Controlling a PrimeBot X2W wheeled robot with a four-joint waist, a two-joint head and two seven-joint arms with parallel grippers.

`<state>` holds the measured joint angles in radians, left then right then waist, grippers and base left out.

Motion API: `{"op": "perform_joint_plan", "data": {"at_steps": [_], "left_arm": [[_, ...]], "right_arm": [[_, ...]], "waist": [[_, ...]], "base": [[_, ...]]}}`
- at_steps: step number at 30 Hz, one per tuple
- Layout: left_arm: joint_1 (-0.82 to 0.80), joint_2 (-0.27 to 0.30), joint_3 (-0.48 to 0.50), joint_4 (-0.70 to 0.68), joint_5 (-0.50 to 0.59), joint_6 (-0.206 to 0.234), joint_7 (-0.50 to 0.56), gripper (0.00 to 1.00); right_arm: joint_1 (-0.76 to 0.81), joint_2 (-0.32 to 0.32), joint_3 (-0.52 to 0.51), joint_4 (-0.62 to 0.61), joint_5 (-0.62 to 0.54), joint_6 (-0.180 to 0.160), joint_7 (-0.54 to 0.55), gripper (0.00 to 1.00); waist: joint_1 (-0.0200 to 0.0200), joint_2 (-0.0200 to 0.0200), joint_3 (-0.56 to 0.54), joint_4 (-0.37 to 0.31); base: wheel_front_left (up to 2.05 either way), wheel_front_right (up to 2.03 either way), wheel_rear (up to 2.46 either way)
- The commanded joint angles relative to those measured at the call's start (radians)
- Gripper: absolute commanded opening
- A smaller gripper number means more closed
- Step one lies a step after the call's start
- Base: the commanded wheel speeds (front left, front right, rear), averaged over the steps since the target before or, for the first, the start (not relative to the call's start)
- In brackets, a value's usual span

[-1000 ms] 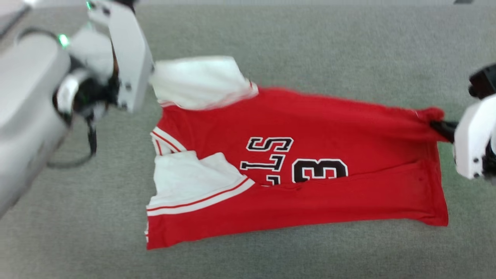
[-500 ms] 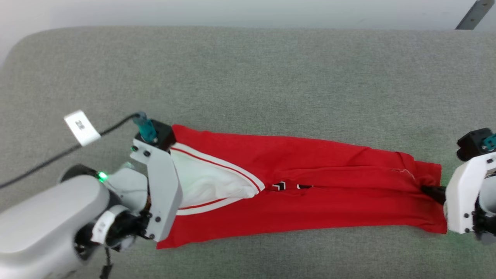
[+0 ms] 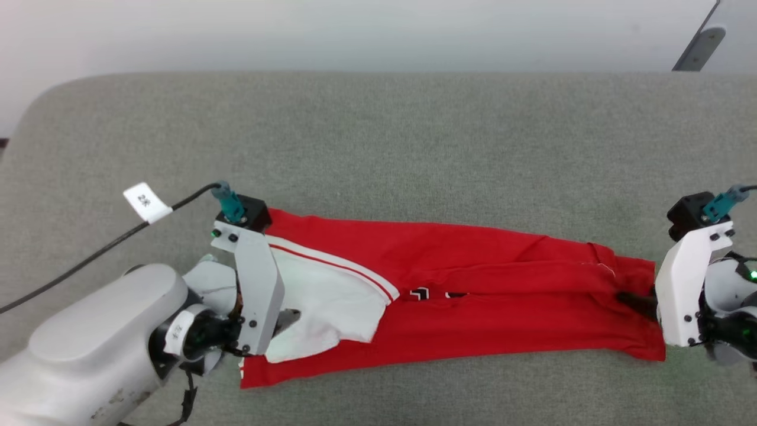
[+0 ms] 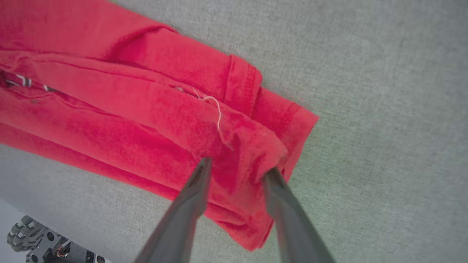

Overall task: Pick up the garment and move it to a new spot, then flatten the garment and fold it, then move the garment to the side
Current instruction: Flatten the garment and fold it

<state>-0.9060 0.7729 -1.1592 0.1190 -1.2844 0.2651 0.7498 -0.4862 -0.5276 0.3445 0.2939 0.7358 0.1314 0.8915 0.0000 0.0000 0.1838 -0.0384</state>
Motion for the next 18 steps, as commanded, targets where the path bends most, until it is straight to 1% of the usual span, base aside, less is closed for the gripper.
{"op": "perform_joint_plan", "data": {"at_steps": [1, 5, 9, 11, 14, 18], "left_arm": [[-0.004, -0.004, 0.003, 0.000, 0.001, -0.006, -0.005, 1.00], [0.006, 0.012, 0.017, -0.025, 0.004, -0.002, -0.031, 1.00], [0.026, 0.044, 0.041, -0.072, 0.031, 0.012, -0.113, 1.00], [0.042, 0.062, 0.058, -0.099, 0.051, 0.018, -0.176, 1.00], [0.080, 0.093, 0.096, -0.134, 0.078, 0.035, -0.300, 1.00], [0.160, 0.120, 0.152, -0.175, 0.099, 0.058, -0.503, 1.00]], "right_arm": [[-0.010, -0.005, -0.003, 0.002, 0.001, -0.002, 0.007, 1.00], [-0.026, -0.005, -0.032, -0.003, 0.021, -0.002, 0.033, 1.00], [-0.028, 0.012, -0.095, 0.003, 0.007, -0.002, 0.021, 1.00], [-0.016, 0.028, -0.128, 0.013, -0.009, -0.001, 0.010, 1.00], [0.008, 0.044, -0.163, 0.030, -0.048, -0.001, -0.007, 1.00], [0.035, 0.070, -0.219, 0.078, -0.079, -0.001, -0.027, 1.00]], "waist": [[0.0000, 0.0000, -0.025, 0.006], [0.0000, 0.0000, -0.061, 0.014], [0.0000, 0.0000, -0.088, 0.022], [0.0000, 0.0000, -0.098, 0.027], [0.0000, 0.0000, -0.109, 0.035], [0.0000, 0.0000, -0.117, 0.052]], "base": [[0.00, 0.00, 0.00], [0.00, 0.00, 0.00], [0.00, 0.00, 0.00], [0.00, 0.00, 0.00], [0.00, 0.00, 0.00], [0.00, 0.00, 0.00]]}}
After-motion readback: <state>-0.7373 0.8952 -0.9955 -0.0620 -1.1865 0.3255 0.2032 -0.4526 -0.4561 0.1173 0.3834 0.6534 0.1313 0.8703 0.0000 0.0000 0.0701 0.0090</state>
